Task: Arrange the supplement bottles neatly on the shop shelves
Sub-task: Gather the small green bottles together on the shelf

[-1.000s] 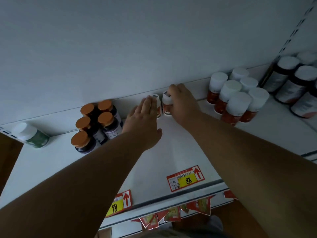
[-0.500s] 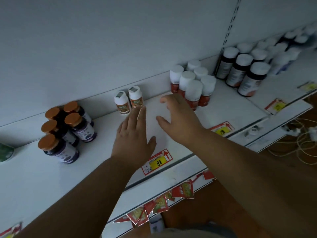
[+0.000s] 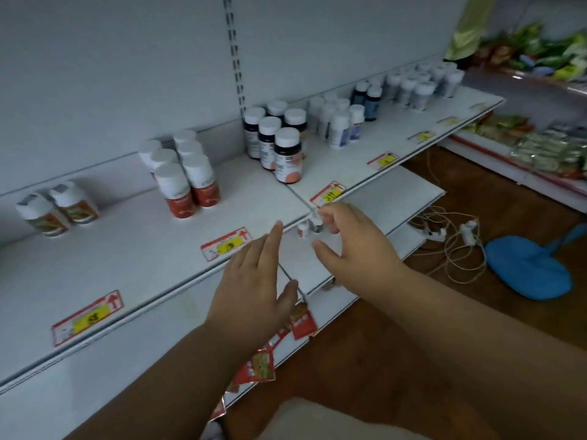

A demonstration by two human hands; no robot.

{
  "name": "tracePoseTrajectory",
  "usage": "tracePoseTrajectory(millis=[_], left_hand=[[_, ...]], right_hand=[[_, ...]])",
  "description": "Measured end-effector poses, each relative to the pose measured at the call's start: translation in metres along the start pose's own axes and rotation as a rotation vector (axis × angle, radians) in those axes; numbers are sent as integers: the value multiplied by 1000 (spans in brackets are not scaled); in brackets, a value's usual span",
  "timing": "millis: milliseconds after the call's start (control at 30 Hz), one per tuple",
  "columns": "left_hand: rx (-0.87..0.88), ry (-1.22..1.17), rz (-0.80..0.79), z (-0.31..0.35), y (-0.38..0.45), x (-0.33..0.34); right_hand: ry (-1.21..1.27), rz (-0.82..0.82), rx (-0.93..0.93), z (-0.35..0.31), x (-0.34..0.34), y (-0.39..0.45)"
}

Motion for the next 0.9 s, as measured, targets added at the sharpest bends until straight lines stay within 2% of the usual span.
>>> tracePoseTrajectory(millis=[133,233,400,467,567,700,900], left_hand=[[20,-23,-34,89,11,50],[21,-60,-129,133,27,83],[-15,-57,-272,160,58,129],[18,-37,-300,160,92,143],[60,-4,-332,156,136,170],[-93,-15,-355,143,146,211],[-216,72,-385,105,165,298]], right_hand=[[-47,16,67,72,-61,-33],[-58,22,136,115,-91,-46],[-53,-56,183,165,-100,-36],[-39,-14,221,187,-100,-26],[-30,30,282,221,-87,-13],[81,-51,273,254,-45,2],[160,-116,337,348,56,4]])
Point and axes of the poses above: each hand's wrist, its own y-axis towards the middle knuckle, its own x-axis out of the palm, z = x × y, the point moved 1 cm from there along y, towards the middle knuckle, and after that the axes turned 5 degrees about -x, right-handed, at the moved point
